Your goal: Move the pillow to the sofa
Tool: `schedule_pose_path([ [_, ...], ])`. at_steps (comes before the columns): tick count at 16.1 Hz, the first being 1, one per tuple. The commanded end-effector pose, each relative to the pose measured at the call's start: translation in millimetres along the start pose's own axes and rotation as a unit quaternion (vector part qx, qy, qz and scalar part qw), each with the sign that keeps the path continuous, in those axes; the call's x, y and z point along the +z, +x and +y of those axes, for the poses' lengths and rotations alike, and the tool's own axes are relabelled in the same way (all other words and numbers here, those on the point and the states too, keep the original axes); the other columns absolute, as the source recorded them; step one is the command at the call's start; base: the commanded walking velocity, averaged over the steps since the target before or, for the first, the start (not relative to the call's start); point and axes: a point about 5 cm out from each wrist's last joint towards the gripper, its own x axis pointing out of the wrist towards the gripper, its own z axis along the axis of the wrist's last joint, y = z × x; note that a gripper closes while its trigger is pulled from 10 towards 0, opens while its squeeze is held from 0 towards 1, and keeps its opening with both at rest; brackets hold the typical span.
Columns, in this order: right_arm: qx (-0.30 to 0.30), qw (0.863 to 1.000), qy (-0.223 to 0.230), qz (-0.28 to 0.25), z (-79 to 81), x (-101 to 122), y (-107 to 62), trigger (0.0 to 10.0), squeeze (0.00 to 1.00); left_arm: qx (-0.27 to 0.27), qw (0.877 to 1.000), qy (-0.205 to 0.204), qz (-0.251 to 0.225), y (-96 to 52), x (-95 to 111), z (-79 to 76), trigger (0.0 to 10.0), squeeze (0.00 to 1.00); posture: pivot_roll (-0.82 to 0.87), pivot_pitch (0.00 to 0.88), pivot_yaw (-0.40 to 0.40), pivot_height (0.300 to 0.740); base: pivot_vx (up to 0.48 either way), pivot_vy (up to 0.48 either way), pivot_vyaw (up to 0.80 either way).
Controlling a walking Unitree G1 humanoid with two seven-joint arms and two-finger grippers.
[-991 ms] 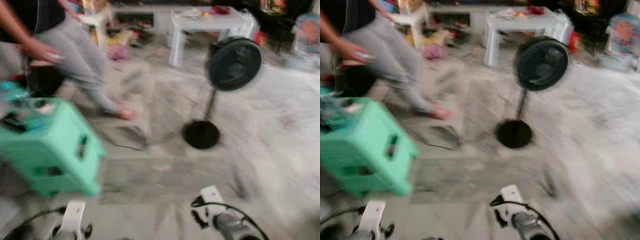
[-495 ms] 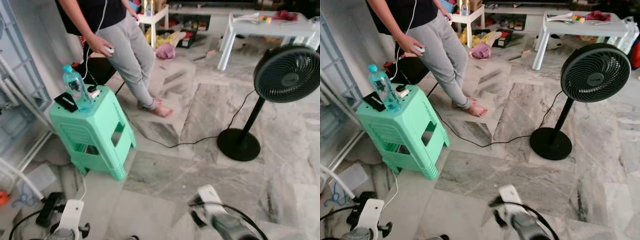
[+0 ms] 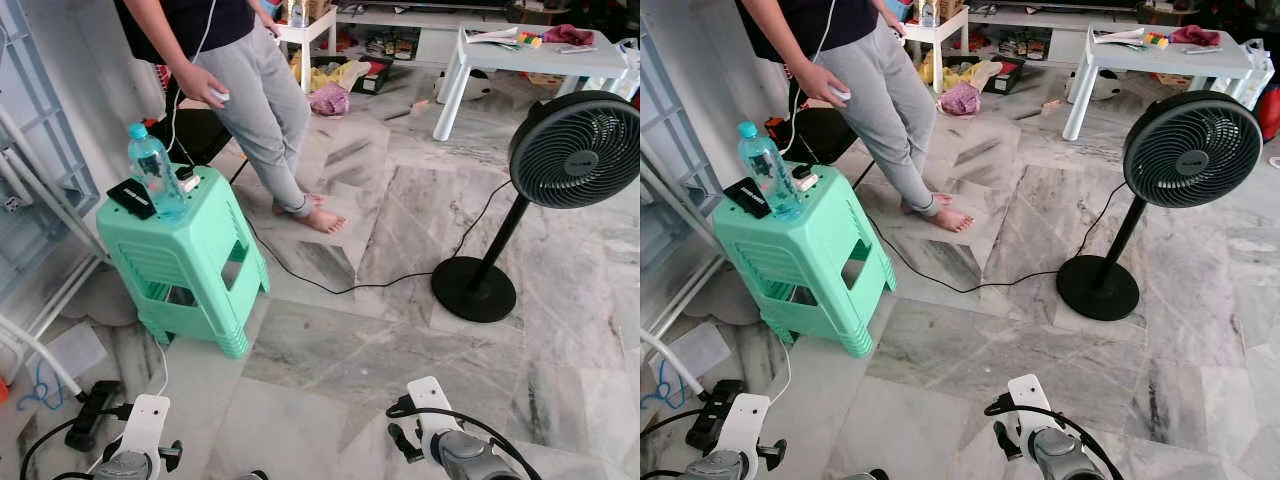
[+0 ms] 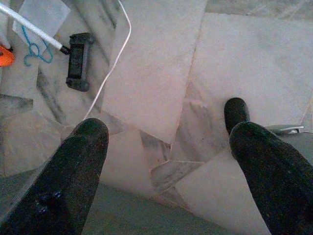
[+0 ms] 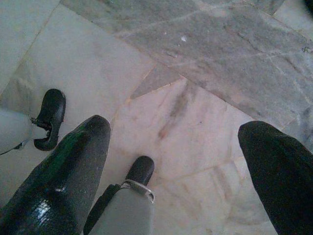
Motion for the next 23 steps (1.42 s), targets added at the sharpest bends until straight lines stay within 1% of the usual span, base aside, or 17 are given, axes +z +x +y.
schedule_pose_path([
  [1,-0.002,1.000,0.004,-0.002,-1.8,0.0,-0.3,10.0,0.00,-0.001,1.000,0.004,0.004,-0.3,-2.6,0.3,10.0,0.00,0.01,0.092,0.004,0.740,0.000,0.000,0.00],
  [2,-0.002,1.000,0.004,-0.002,-1.7,-0.2,-0.3,10.0,0.00,-0.001,1.000,0.003,0.005,-0.3,-2.8,0.2,10.0,0.00,0.01,0.093,0.005,0.740,0.000,0.000,0.00],
  [3,0.005,1.000,-0.013,-0.004,-0.1,0.7,-0.2,10.0,0.00,0.000,1.000,0.002,0.006,-0.4,-3.5,0.3,10.0,0.00,0.02,0.094,0.005,0.740,0.000,0.000,0.00],
  [4,0.013,1.000,-0.027,-0.006,2.3,1.3,0.1,10.0,0.00,0.000,1.000,0.002,0.006,-0.5,-4.1,0.6,10.0,0.00,0.02,0.093,0.005,0.740,0.000,0.000,0.80],
  [5,0.014,0.999,-0.028,-0.006,2.9,1.4,0.1,10.0,0.00,0.000,1.000,0.002,0.007,-0.5,-4.3,0.7,10.0,0.00,0.02,0.094,0.005,0.740,0.000,0.000,0.80],
  [7,0.016,1.000,-0.023,-0.005,4.3,0.8,0.2,10.0,0.00,0.000,1.000,0.003,0.009,-0.7,-5.7,1.1,10.0,0.00,0.02,0.096,0.006,0.740,0.000,0.000,0.80],
  [14,0.024,0.999,-0.032,-0.001,5.6,-2.0,-0.1,10.0,0.00,0.001,1.000,0.003,0.016,-1.3,-11.0,0.7,10.0,0.00,0.02,0.102,0.003,0.740,0.000,0.000,0.80],
  [18,0.020,1.000,-0.023,-0.003,4.5,-1.6,-0.1,10.0,0.00,0.009,1.000,-0.007,0.002,-1.1,-7.2,2.5,10.0,0.00,0.02,0.102,0.003,0.740,0.000,0.000,0.80],
  [23,0.018,1.000,-0.019,-0.004,4.5,-1.5,-0.1,10.0,0.00,0.009,1.000,0.001,0.001,-0.7,-4.0,2.9,10.0,0.00,0.01,0.100,0.009,0.740,0.000,0.000,0.80],
])
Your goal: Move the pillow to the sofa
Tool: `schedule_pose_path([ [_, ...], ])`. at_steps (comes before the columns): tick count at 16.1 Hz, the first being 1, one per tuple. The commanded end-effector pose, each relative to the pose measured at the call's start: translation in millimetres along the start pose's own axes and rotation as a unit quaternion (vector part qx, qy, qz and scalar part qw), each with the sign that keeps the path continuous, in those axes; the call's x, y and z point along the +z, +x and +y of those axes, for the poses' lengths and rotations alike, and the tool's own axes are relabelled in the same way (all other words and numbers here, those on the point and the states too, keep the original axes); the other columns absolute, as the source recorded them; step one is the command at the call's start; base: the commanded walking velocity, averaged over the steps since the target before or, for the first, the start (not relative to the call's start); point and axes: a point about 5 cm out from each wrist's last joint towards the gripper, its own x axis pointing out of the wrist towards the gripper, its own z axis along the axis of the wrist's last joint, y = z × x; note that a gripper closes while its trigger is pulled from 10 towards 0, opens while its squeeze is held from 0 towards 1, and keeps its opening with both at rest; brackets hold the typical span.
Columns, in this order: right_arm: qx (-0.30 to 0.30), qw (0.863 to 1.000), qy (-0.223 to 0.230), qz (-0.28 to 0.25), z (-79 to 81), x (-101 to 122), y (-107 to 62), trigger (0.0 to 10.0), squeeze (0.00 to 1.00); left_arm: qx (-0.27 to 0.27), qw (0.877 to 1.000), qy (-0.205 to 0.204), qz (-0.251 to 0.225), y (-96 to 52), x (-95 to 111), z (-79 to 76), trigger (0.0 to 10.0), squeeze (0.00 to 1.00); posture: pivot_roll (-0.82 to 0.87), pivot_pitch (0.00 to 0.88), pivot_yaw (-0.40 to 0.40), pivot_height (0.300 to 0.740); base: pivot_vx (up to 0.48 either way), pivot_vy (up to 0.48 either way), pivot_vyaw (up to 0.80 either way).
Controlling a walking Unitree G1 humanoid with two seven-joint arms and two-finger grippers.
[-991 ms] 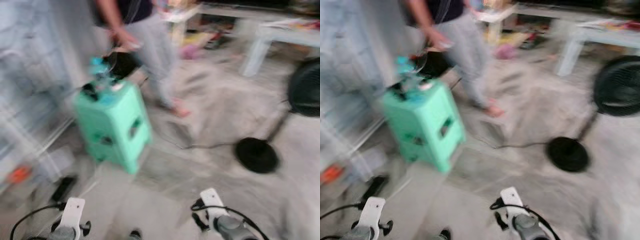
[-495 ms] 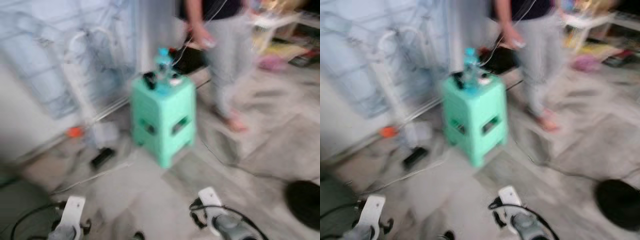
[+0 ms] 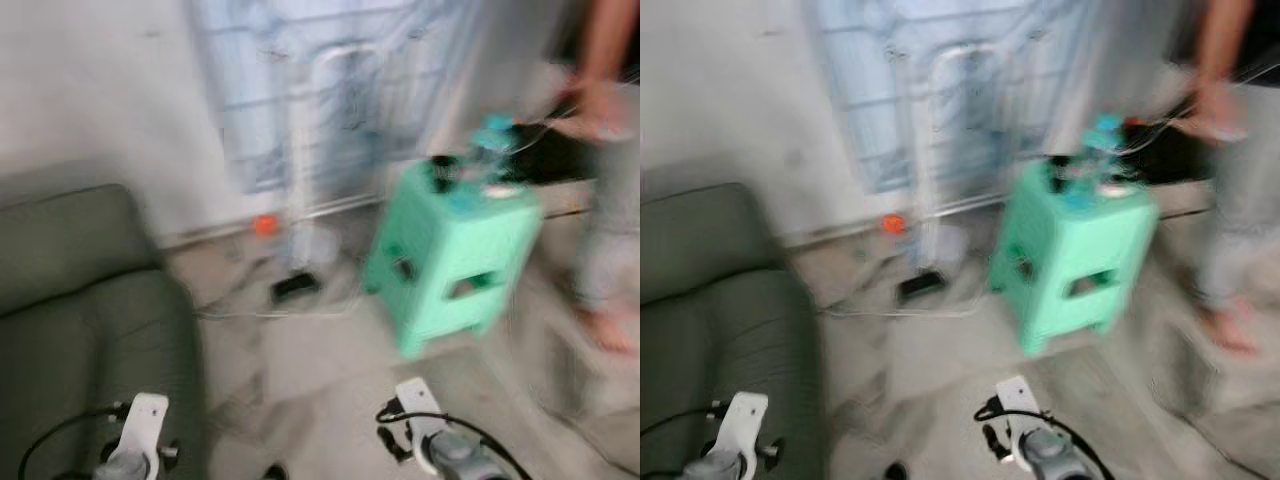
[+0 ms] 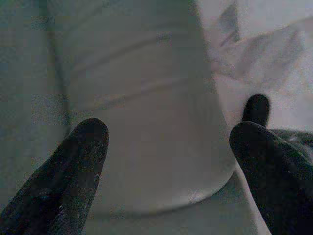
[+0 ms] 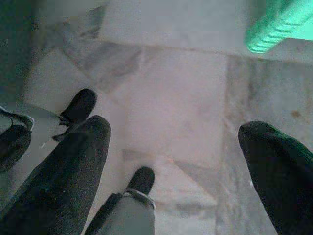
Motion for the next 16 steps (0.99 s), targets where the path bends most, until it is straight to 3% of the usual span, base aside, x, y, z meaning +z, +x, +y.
schedule_pose_path([
  [1,-0.005,1.000,0.009,0.004,-2.9,-3,-0.8,10.0,0.00,0.005,1.000,0.003,0.009,-0.6,-5,2.0,10.0,0.00,0.01,0.100,0.009,0.740,0.000,0.000,0.68],
  [6,-0.006,1.000,0.013,0.002,-2.6,-2,-0.6,10.0,0.00,0.003,1.000,0.007,0.009,-0.5,-3,2.8,10.0,0.00,0.01,0.099,0.014,0.740,0.000,0.000,0.57],
  [10,-0.017,0.999,0.031,0.001,-4.7,-1,-0.7,10.0,0.00,0.005,1.000,0.005,0.008,-0.5,-2,5.3,10.0,0.00,0.02,0.096,0.017,0.740,0.000,0.000,0.00],
  [13,-0.047,0.993,0.103,-0.016,-14.6,6,-1.2,10.0,0.00,0.005,1.000,0.000,-0.002,-0.2,2,6.3,10.0,0.00,0.02,0.098,0.023,0.740,0.000,0.000,0.00],
  [16,-0.045,0.992,0.112,-0.022,-10.0,10,0.4,10.0,0.00,0.001,1.000,0.000,-0.010,0.1,7,6.9,10.0,0.00,0.03,0.102,0.032,0.740,0.000,0.000,0.00],
])
